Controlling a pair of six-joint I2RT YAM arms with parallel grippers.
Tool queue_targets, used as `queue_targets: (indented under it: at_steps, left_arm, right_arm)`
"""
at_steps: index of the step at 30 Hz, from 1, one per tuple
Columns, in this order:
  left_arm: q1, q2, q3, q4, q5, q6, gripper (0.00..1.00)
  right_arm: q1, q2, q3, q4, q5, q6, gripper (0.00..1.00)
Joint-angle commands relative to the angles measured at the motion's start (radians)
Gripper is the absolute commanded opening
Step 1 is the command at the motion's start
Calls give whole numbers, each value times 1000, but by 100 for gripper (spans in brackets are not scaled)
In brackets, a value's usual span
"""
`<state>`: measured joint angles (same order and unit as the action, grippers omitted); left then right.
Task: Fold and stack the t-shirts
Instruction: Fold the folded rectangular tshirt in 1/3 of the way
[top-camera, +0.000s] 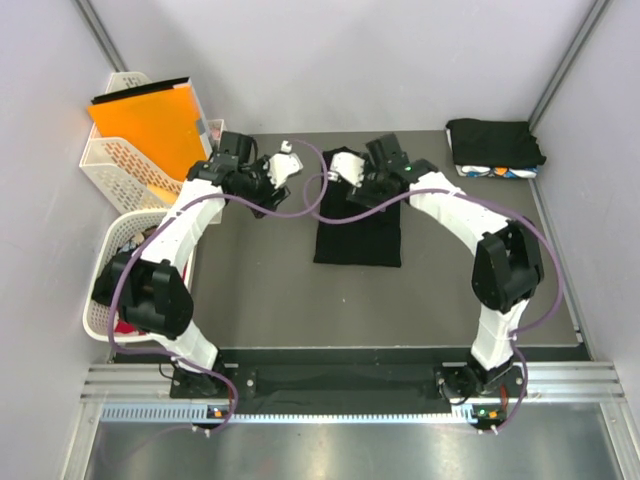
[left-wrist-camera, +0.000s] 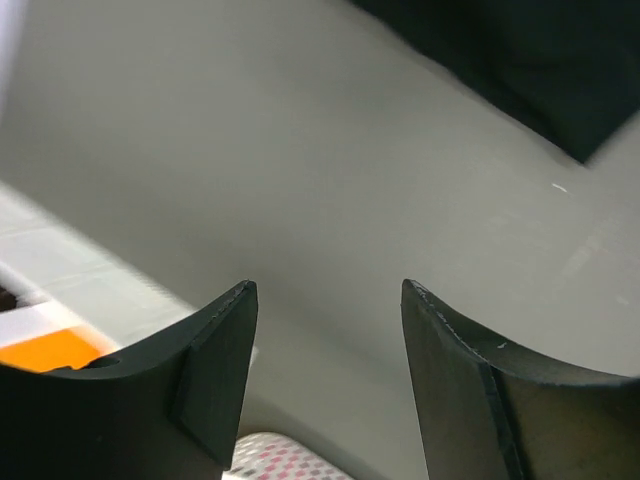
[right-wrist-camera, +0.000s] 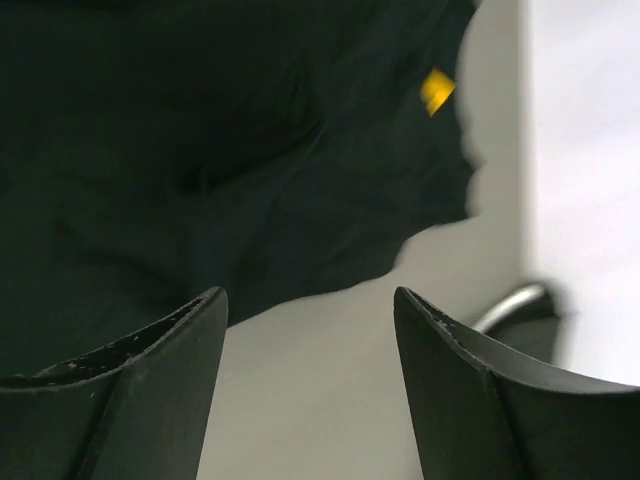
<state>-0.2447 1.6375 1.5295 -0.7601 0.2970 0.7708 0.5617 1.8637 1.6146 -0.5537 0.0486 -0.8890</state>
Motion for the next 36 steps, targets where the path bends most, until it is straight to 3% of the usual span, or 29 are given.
queue_targets:
  at_steps: [1, 9, 18, 28, 31, 33, 36]
  left_arm:
    - [-14, -10, -60, -10, 149, 45, 63]
    - [-38, 137, 49, -5, 189, -21, 62]
    - [-51, 139, 73, 19, 174, -41, 62]
    - [-53, 124, 73, 18, 162, -45, 63]
    - [-53, 124, 72, 18, 157, -38, 63]
    - [-53, 124, 70, 18, 156, -34, 63]
    - [-53, 133, 73, 18, 160, -31, 63]
  right_arm:
    - [-68, -44, -47, -107, -174, 199, 66]
    - [-94, -8, -42, -75, -302, 236, 63]
    - [-92, 40, -91, 38, -294, 240, 62]
    - [-92, 146, -16, 93, -263, 274, 57]
    - [-92, 166, 10, 98, -260, 283, 47]
    - [-91, 169, 21, 103, -250, 285, 30]
    - [-89, 160, 27, 104, -233, 283, 19]
